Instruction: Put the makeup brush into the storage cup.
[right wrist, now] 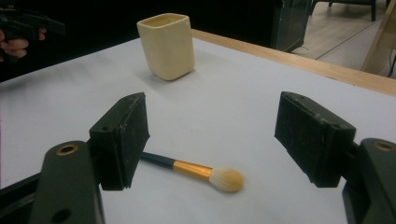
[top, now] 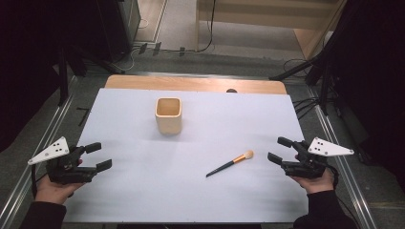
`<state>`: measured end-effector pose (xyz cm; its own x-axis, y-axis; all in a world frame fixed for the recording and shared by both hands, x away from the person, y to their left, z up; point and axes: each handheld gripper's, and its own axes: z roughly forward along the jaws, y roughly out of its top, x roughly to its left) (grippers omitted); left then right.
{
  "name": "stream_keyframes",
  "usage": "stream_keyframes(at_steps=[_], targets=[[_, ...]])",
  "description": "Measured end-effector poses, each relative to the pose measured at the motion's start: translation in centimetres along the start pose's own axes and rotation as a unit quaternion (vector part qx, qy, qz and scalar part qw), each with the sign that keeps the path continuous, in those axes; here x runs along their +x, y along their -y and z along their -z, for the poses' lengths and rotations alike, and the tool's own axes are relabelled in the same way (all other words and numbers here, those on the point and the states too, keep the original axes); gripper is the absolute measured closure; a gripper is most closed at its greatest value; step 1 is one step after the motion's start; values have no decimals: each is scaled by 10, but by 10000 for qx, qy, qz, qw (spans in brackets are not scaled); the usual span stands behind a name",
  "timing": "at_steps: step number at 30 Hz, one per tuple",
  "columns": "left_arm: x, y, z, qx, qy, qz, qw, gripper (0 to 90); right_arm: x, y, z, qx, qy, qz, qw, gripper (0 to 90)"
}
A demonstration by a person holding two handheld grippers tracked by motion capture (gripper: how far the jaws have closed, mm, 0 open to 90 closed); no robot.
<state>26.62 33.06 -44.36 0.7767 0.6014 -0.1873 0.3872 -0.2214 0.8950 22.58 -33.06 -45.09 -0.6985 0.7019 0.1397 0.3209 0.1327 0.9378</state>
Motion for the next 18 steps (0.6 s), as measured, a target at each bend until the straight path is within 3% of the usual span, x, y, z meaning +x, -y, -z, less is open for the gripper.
stream_keyframes(at_steps=[18], targets=[[1,2,-1,14,-19,65,10000,178,5,-3,-6,46,-17,37,10000,291]])
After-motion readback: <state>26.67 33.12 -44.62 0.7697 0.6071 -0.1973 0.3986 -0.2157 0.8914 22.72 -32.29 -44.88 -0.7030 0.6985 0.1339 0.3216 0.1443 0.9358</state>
